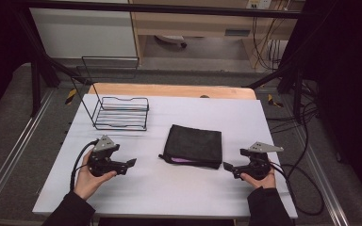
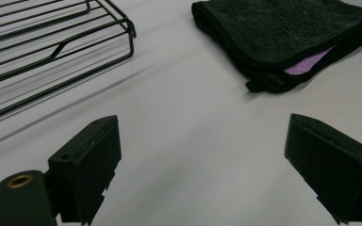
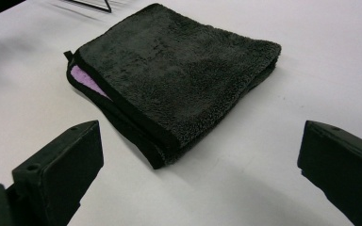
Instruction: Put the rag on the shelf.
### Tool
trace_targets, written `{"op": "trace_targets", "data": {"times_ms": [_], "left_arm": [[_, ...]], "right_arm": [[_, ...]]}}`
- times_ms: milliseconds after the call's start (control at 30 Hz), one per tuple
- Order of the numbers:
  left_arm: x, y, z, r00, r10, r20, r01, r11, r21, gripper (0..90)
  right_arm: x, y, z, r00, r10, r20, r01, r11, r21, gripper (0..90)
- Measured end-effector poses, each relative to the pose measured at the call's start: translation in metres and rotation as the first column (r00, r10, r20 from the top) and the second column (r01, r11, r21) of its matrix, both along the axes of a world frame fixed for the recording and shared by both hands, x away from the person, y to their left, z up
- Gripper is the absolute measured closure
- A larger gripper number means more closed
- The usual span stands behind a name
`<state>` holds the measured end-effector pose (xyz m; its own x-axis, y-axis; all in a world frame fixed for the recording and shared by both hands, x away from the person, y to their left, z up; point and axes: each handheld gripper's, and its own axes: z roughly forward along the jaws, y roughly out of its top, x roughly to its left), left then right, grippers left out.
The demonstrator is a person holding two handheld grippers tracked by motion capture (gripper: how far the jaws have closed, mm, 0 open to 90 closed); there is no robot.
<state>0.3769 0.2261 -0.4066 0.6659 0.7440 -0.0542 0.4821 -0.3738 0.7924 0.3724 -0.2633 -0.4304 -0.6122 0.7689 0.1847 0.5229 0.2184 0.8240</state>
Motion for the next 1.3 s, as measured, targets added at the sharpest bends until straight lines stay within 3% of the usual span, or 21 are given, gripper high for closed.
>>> {"op": "trace_targets", "data": {"times_ms": [333, 600, 800, 1033, 1300], "left_arm": [[0.015, -0.045, 0.005, 0.9995, -0.023, -0.023, 0.023, 0.9997, 0.009, 13.1], [0.025, -0.071, 0.003, 0.9982, -0.034, -0.049, 0.034, 0.9993, 0.015, 15.7], [0.035, -0.093, -0.004, 0.9975, -0.020, -0.068, 0.023, 0.9990, 0.038, 24.5], [0.045, -0.108, -0.012, 0.9955, -0.009, -0.094, 0.012, 0.9993, 0.035, 34.0], [0.055, -0.123, -0.028, 0.9872, -0.019, -0.158, 0.027, 0.9984, 0.049, 42.4]], "right_arm": [[0.000, 0.000, 0.000, 1.0000, -0.001, 0.001, 0.001, 1.0000, 0.003, 1.4], [0.000, 0.000, 0.000, 1.0000, 0.000, 0.004, 0.000, 1.0000, 0.003, 1.4], [0.000, 0.000, 0.000, 1.0000, -0.001, -0.001, 0.001, 1.0000, 0.004, 1.4], [0.000, 0.001, 0.000, 1.0000, 0.001, -0.003, -0.001, 1.0000, 0.001, 1.4], [0.000, 0.001, 0.000, 1.0000, 0.002, -0.003, -0.002, 1.0000, 0.000, 1.4]]}}
